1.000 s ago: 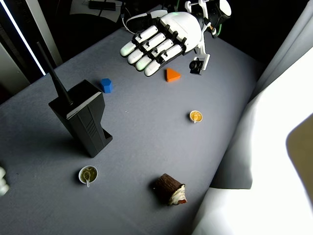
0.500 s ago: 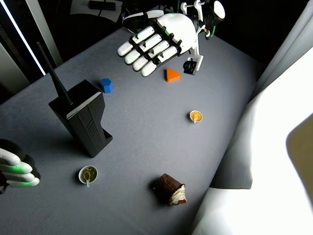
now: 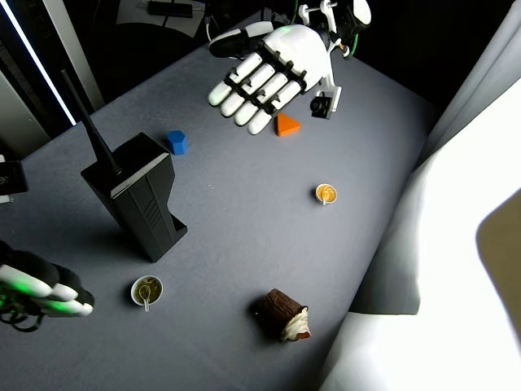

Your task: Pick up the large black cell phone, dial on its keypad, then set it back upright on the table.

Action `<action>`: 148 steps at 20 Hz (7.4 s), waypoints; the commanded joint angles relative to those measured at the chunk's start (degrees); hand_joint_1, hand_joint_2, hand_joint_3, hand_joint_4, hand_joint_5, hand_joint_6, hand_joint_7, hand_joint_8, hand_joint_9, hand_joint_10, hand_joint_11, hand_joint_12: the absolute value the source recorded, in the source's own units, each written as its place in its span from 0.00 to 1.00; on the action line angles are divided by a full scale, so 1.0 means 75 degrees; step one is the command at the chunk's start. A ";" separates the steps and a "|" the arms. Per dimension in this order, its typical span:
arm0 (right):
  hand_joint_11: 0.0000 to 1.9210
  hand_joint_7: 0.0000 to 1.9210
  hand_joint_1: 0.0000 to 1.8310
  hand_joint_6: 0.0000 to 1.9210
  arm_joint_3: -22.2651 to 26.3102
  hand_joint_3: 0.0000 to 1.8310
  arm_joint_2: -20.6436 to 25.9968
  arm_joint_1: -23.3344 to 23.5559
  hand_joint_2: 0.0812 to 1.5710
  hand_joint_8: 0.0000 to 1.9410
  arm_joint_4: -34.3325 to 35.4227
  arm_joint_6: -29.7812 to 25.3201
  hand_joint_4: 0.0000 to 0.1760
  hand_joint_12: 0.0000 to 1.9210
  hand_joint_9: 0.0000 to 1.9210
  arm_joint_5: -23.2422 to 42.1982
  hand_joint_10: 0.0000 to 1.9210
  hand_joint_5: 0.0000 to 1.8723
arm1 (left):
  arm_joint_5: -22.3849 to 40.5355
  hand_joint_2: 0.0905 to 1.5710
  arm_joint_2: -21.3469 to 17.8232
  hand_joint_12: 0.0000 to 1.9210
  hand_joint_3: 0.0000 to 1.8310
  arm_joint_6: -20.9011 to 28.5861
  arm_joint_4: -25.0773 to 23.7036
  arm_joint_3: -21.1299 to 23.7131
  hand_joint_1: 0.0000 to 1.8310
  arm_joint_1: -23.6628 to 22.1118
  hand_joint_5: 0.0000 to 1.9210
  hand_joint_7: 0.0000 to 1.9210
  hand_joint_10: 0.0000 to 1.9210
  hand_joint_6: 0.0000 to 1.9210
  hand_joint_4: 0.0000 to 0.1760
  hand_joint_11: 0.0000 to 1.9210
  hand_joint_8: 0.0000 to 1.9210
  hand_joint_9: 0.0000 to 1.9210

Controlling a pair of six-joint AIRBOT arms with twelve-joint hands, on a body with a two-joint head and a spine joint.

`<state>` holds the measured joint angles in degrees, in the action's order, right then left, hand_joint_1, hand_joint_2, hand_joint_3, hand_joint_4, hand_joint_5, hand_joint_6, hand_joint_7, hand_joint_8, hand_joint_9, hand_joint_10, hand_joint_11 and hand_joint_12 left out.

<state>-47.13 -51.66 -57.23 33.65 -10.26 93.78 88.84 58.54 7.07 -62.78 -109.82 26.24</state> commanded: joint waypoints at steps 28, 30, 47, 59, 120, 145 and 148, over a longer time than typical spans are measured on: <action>0.00 0.00 0.27 0.00 -0.0785 0.00 -0.1224 0.0800 0.54 0.00 -0.0148 -0.0115 0.00 0.07 0.00 0.0972 0.00 0.00 | 0.0179 0.68 -0.0347 0.16 0.00 -0.0195 0.1020 0.0882 0.00 -0.0079 0.09 0.09 0.00 0.00 0.00 0.00 0.00 0.08; 0.00 0.00 0.27 0.00 -0.0786 0.00 -0.1289 0.0800 0.53 0.00 -0.0148 -0.0115 0.00 0.08 0.00 0.0972 0.00 0.00 | 0.0202 0.67 -0.0344 0.18 0.00 -0.0193 0.1026 0.0879 0.00 -0.0077 0.09 0.10 0.00 0.00 0.00 0.00 0.00 0.09; 0.01 0.00 0.23 0.00 -0.0945 0.01 -0.1773 0.0788 0.47 0.00 0.0142 -0.0266 0.00 0.02 0.00 0.0972 0.00 0.00 | 0.0349 0.68 -0.0318 0.22 0.00 -0.0049 0.1034 0.0907 0.00 -0.0072 0.10 0.10 0.00 0.00 0.00 0.00 0.00 0.10; 0.00 0.00 0.26 0.00 -0.0987 0.00 -0.2017 0.0812 0.50 0.00 0.0083 -0.0300 0.00 0.09 0.00 0.0972 0.00 0.00 | 0.0331 0.67 -0.0234 0.21 0.00 -0.0002 0.1012 0.0951 0.00 -0.0075 0.10 0.11 0.00 0.00 0.00 0.00 0.00 0.10; 0.35 0.54 0.75 0.51 -0.1278 0.00 -0.2432 0.1227 0.69 0.43 -0.0520 -0.0245 0.00 0.83 0.46 0.0926 0.66 0.52 | 0.0436 0.69 0.0277 0.20 0.00 -0.0018 0.1014 0.1185 0.00 -0.0003 0.09 0.11 0.00 0.00 0.00 0.00 0.00 0.10; 0.45 0.49 0.75 0.43 -0.0789 0.00 -0.0253 0.0643 0.70 0.54 -0.1244 -0.0036 0.00 0.73 0.45 0.0967 0.71 0.51 | -0.0248 0.78 0.0261 0.85 0.00 -0.0862 0.1276 0.1018 0.57 -0.0148 0.10 0.44 0.59 0.00 0.04 0.26 0.02 0.36; 0.46 0.50 0.75 0.42 -0.0550 0.00 0.0193 0.0657 0.70 0.53 -0.1270 0.0066 0.00 0.70 0.46 0.0968 0.69 0.53 | -0.0626 0.80 0.0265 0.99 0.00 -0.1157 0.1307 0.1027 0.70 -0.0207 0.07 0.35 0.89 0.00 0.12 0.32 0.78 0.38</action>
<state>-50.74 -50.15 -52.53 25.06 -8.88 92.97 80.23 60.49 -1.61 -57.80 -102.26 25.98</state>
